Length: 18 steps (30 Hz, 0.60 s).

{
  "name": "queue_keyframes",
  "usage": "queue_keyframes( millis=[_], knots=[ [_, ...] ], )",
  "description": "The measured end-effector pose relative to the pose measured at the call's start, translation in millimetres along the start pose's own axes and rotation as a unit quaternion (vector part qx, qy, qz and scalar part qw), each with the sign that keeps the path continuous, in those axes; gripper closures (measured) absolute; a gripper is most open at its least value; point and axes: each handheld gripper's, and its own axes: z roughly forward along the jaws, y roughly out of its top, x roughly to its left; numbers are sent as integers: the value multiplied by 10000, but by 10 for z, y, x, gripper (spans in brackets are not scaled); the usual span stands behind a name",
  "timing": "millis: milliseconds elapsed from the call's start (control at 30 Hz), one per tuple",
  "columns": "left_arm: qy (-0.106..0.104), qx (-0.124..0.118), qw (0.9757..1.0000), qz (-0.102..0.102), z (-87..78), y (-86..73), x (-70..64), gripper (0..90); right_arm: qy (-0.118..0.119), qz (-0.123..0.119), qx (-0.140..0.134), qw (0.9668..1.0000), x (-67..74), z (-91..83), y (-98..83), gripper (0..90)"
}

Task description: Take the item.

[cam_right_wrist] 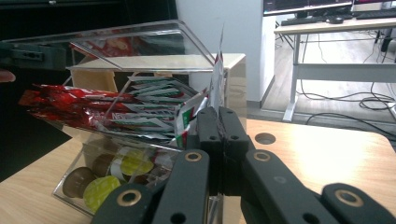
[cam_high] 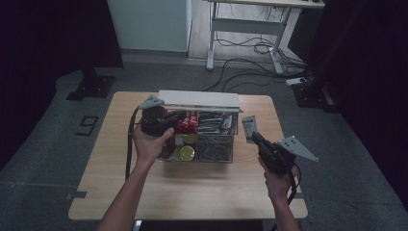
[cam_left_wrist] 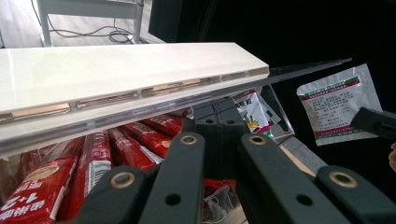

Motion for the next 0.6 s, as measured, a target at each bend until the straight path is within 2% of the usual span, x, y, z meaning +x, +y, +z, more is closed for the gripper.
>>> queue_keyframes(
  millis=[600],
  knots=[
    [8,4,10000,-7,0,-8,3,900,-134,146,83,9998,-191,-98,-130,888]
  ],
)
